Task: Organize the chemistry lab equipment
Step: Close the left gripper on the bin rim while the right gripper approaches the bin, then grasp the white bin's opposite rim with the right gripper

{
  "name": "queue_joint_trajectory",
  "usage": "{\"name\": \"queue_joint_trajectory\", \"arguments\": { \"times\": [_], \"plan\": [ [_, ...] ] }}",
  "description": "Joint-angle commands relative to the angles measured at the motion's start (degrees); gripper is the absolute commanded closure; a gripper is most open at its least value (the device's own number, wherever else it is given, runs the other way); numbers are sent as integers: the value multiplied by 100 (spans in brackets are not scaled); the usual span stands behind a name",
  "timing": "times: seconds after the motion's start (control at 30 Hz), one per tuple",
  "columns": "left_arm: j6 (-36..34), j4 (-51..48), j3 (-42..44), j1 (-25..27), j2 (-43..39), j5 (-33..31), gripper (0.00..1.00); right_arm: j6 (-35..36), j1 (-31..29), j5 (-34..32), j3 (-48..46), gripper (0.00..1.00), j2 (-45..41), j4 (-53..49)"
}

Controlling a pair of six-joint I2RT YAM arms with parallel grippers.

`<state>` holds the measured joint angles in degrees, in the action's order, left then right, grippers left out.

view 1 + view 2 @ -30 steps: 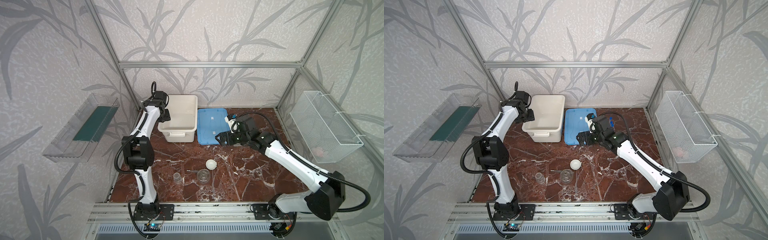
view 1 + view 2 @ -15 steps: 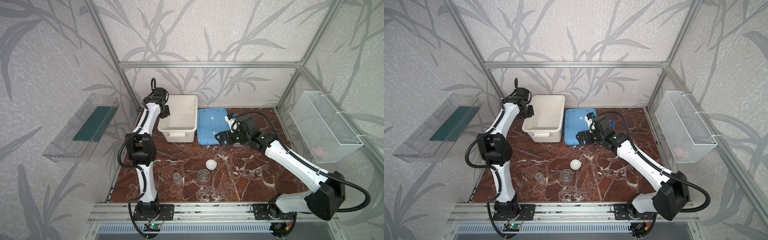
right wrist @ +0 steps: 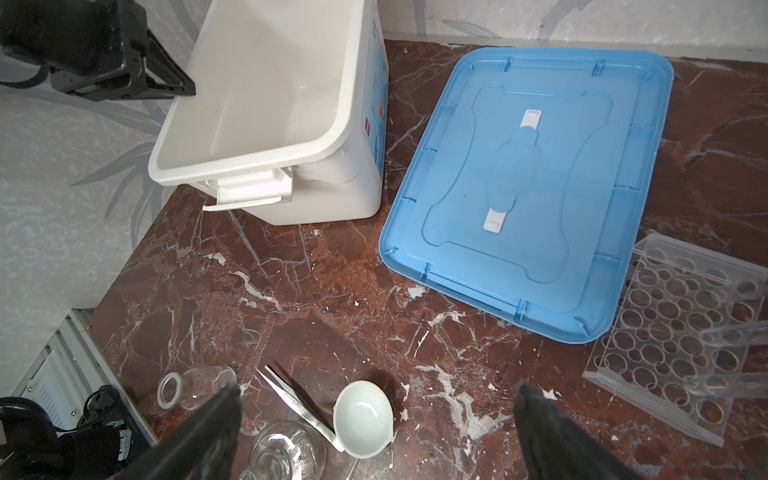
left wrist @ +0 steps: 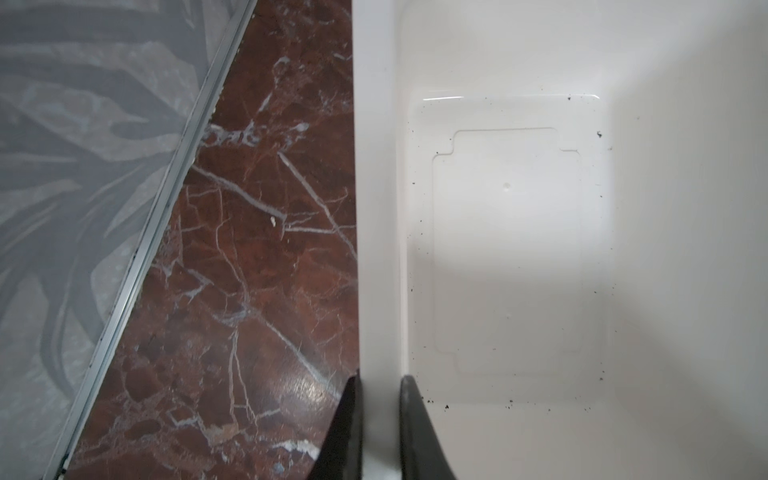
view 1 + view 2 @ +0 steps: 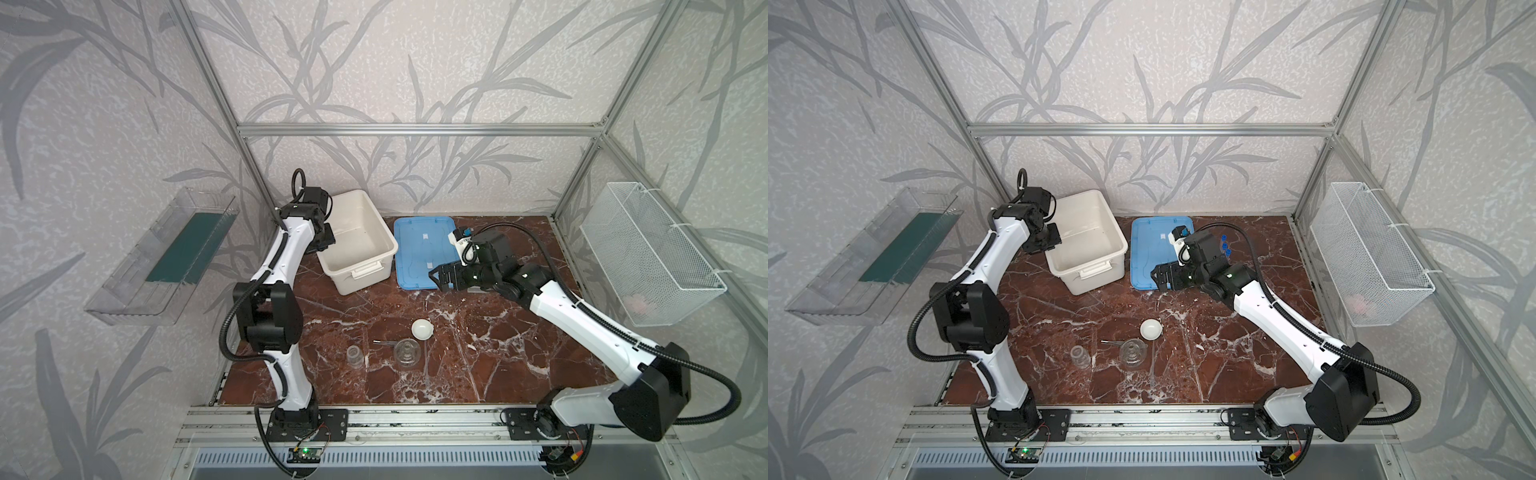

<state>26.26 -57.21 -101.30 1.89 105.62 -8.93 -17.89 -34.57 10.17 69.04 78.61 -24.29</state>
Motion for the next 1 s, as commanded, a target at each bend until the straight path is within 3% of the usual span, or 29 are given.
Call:
{"name": "queue_joint_trajectory", "arguments": {
  "times": [0.0,0.1,0.3,0.43,0.63,0.97],
  "plan": [
    [701,34,519,66,-771,192,92,-79,-47,161,3,0,-126,-41],
    [1240,255,1036,145,-1309,-111,94,-164,-119,262,16,0,-110,-38],
    [2345,1316,2428,141,-2287,93,98,-409,-446,555,193,2,248,-3],
    [2983,1737,3131,177,-2714,13,100,-436,-873,414,233,3,564,104],
    [3997,2310,4110,481,-3454,-442,100,-688,-1175,488,315,5,1133,494],
    [5565,2306,4734,1634,-4004,-1596,100,-787,-1175,196,1493,14,2366,339]
  ]
}}
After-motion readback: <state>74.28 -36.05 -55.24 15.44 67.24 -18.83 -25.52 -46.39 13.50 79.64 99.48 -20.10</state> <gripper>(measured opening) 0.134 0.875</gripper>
